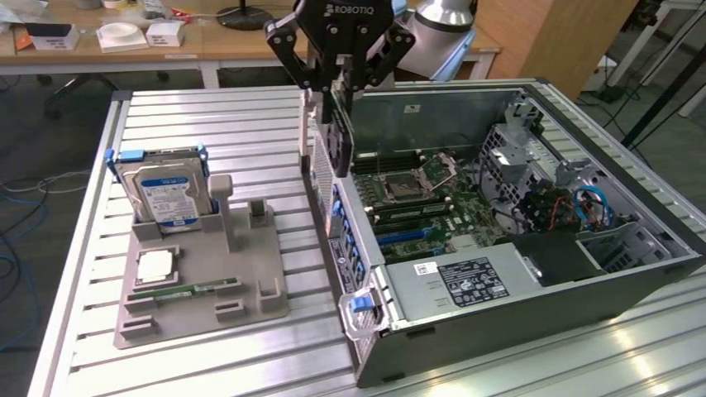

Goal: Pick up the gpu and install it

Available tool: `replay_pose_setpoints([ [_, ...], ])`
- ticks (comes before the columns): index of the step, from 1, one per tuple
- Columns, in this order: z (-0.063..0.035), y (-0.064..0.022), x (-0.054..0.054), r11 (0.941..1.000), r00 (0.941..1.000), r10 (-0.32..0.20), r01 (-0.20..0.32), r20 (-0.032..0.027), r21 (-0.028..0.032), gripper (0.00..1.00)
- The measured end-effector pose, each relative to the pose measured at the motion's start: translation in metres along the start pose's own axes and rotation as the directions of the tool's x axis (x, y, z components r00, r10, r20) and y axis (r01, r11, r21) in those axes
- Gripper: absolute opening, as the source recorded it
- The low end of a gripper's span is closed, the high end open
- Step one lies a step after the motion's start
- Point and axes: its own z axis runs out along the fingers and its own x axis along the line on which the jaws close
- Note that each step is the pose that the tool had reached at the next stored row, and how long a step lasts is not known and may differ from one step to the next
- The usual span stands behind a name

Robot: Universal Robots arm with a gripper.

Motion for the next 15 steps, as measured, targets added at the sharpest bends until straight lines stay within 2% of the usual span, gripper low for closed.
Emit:
replay_pose_setpoints([
  [15,0.0001,0.0001,-0.021,0.9999,0.9999,-0.01,0.01,-0.0004,0.0001,0.26],
])
